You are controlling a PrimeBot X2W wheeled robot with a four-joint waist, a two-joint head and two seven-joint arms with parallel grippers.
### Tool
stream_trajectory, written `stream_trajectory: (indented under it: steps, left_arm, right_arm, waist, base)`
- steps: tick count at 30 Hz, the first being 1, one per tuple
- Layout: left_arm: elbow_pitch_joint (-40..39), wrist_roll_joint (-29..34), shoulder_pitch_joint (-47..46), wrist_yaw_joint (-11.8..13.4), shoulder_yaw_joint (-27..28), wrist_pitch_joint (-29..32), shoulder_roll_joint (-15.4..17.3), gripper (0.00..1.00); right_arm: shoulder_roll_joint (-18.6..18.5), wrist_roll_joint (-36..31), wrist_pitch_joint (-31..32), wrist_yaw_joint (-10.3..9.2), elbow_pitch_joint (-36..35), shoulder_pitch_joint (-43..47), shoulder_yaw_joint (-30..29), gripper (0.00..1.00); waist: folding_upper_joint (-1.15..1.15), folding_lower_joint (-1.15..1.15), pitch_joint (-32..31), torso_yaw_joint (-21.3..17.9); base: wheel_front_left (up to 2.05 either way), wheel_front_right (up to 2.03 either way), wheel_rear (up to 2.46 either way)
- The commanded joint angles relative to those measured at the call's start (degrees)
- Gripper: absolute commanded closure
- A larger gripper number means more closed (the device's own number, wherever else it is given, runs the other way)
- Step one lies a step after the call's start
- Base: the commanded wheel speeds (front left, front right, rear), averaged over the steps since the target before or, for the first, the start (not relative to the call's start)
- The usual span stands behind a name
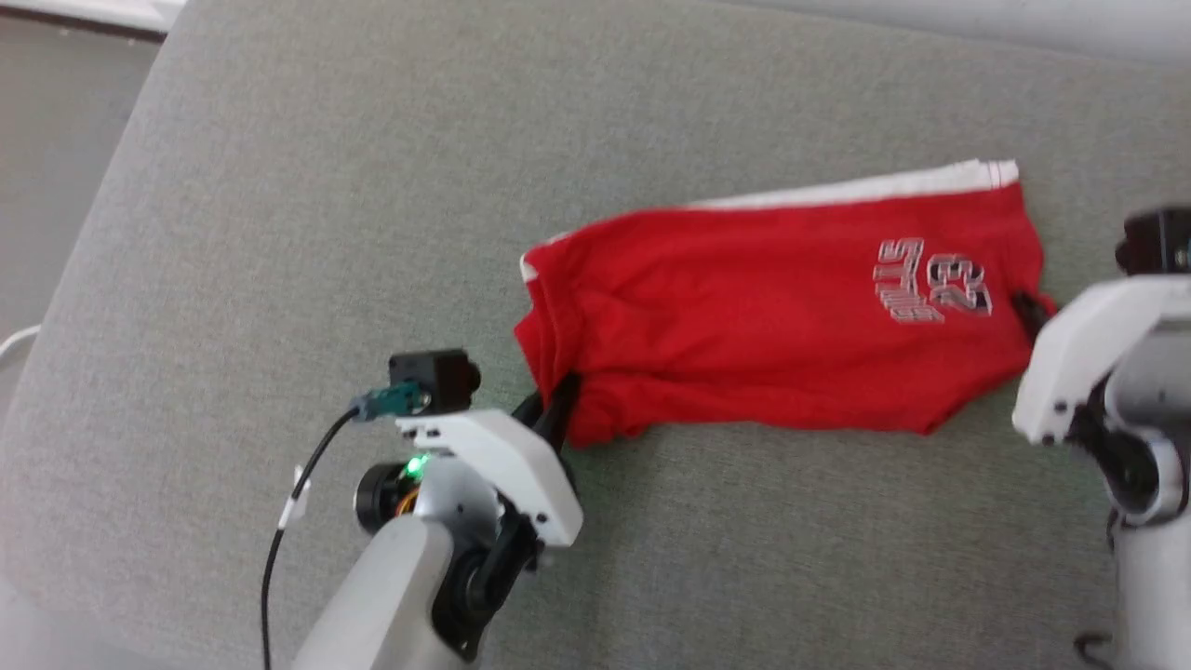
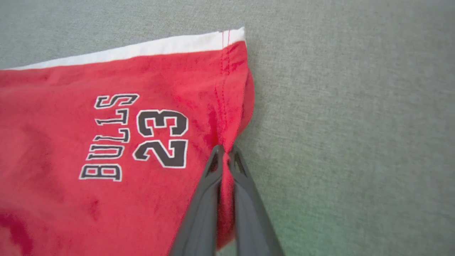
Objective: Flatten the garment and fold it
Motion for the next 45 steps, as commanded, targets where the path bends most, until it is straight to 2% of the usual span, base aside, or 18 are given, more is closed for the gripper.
stream_trajectory:
  steps: [1,10,17,24,31,37,38,39,40,42,43,45]
  left_arm:
    - [-0.54,-0.59,1.99,0.47,0.37,0.54,0.92,1.0]
    - [-8.26,-3.93,11.76,0.42,0.36,6.05,5.47,1.0]
    - [-17.22,-5.89,20.54,2.55,2.7,7.34,9.14,1.0]
    - [-22.98,-7.39,27.53,3.8,3.4,9.11,11.69,1.0]
    - [-23.87,-8.34,30.06,4.59,3.94,9.37,12.03,1.0]
    - [-21.2,-8.62,29.56,4.65,3.94,8.49,11.03,1.0]
    - [-20.26,-8.82,29.32,4.52,3.95,8.31,10.73,0.95]
    - [-19.33,-8.79,29.04,4.41,3.79,8.26,10.58,0.84]
    - [-18.49,-8.67,28.76,4.34,3.63,8.18,10.47,0.56]
    - [-17.22,-8.55,28.24,4.3,3.52,7.76,10.07,0.19]
    - [-16.77,-8.51,28.02,4.24,3.43,7.61,9.9,0.03]
    - [-16.28,-8.54,27.72,4.06,3.39,7.07,9.5,0.0]
  right_arm:
    - [0.63,0.89,-0.92,-0.04,-0.99,2.8,-0.81,1.0]
    - [3.78,4.73,-4.27,-0.04,-8.6,17.77,-2.43,1.0]
    - [4.22,11.04,-7.21,-0.04,-13.55,27.73,-1.72,1.0]
    - [4.23,15.24,-9.48,-0.04,-16.5,34.53,-1.53,1.0]
    - [4.24,16.56,-11.22,-0.04,-17.26,37.89,-0.71,1.0]
    - [4.24,17.26,-14.14,-0.04,-14.48,37.8,1.61,1.0]
    - [4.24,17.34,-14.71,-0.04,-13.66,37.54,1.95,1.0]
    - [4.24,17.1,-15.16,-0.04,-12.95,37.31,2.36,1.0]
    - [4.24,16.91,-15.56,-0.04,-12.29,37.08,2.63,1.0]
    - [4.24,16.69,-16.24,-0.04,-11.17,36.65,2.99,1.0]
    - [4.24,16.51,-16.53,-0.04,-10.78,36.45,3.11,0.9]
    - [4.24,16.12,-17.09,-0.04,-10.32,36.06,3.12,0.38]
  waist:
    - [-0.01,-0.01,-2.99,-2.08]
    - [-0.01,-0.01,-8.14,-7.18]
    - [-0.01,-0.01,-9.96,-11.45]
    - [-0.01,-0.01,-10.81,-13.27]
    - [-0.01,-0.01,-11.38,-13.51]
    - [-0.01,-0.01,-11.65,-13.2]
    - [-0.01,-0.01,-11.73,-13.12]
    - [-0.01,-0.01,-11.8,-13.02]
    - [-0.01,-0.01,-11.87,-12.94]
    - [-0.01,-0.01,-12.04,-12.72]
    - [-0.01,-0.01,-12.11,-12.61]
    - [-0.01,-0.01,-12.2,-12.38]
  base:
    - [0.0,0.0,0.0]
    - [0.0,0.0,0.0]
    - [0.0,0.0,0.0]
    - [0.0,0.0,0.0]
    - [0.0,0.0,0.0]
    - [0.0,0.0,0.0]
    - [0.0,0.0,0.0]
    - [0.0,0.0,0.0]
    - [0.0,0.0,0.0]
    - [0.0,0.0,0.0]
    - [0.0,0.0,0.0]
    - [0.0,0.0,0.0]
